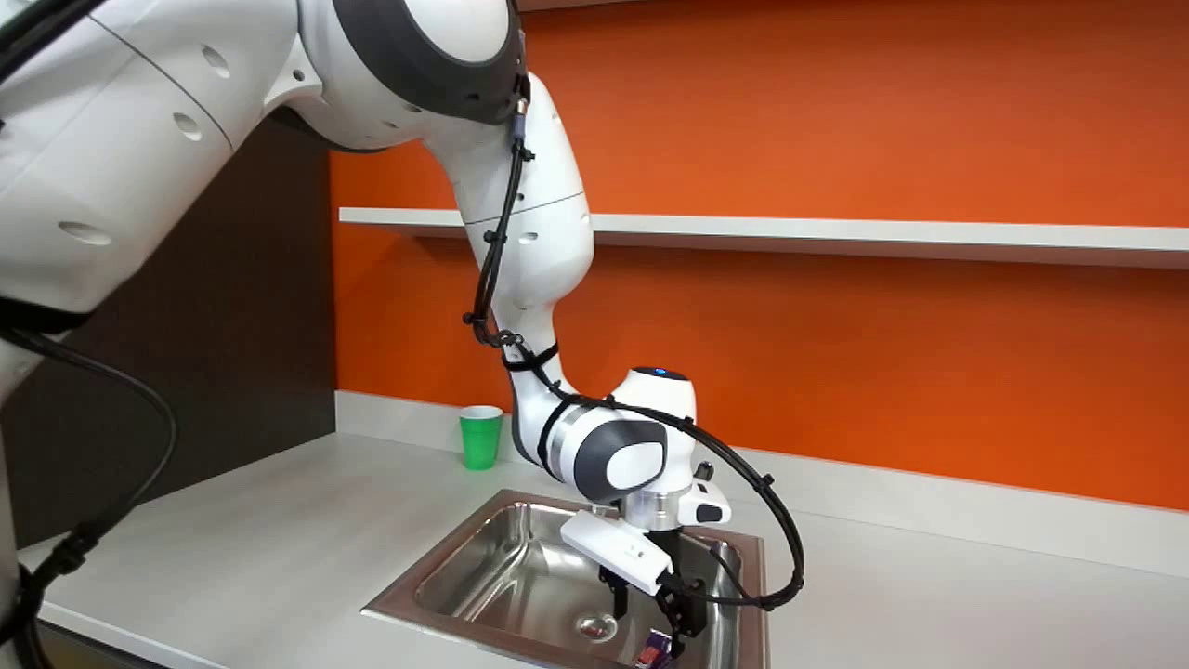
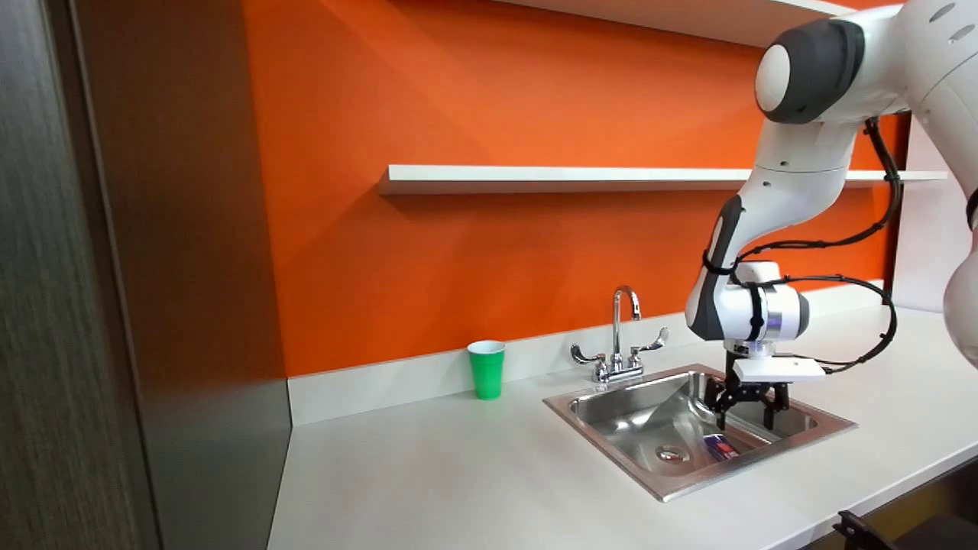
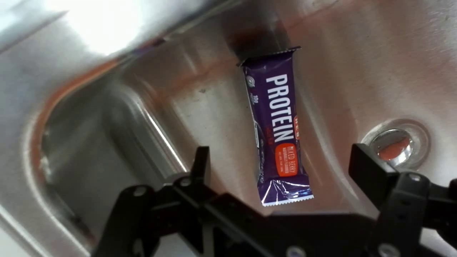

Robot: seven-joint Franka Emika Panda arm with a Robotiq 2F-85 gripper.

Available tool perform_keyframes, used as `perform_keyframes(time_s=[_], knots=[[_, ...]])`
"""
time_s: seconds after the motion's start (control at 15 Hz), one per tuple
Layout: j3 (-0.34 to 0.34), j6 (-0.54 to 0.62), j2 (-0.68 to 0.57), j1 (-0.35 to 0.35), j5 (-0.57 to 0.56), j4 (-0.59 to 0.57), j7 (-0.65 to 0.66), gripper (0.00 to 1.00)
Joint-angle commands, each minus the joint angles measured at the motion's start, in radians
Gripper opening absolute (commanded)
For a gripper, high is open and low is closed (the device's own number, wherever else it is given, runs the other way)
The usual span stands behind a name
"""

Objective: Remove the candy bar from the sink

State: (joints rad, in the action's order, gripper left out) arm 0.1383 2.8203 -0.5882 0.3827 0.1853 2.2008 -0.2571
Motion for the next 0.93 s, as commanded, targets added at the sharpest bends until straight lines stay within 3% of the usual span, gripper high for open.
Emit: perform_keyframes(time_s=[0.0, 0.87], knots=[[-0.017, 0.004, -0.003, 0.016, -0.023, 0.0, 0.021, 1.0], [0.011, 0.007, -0.116, -0.005, -0.033, -0.068, 0.086, 1.0]])
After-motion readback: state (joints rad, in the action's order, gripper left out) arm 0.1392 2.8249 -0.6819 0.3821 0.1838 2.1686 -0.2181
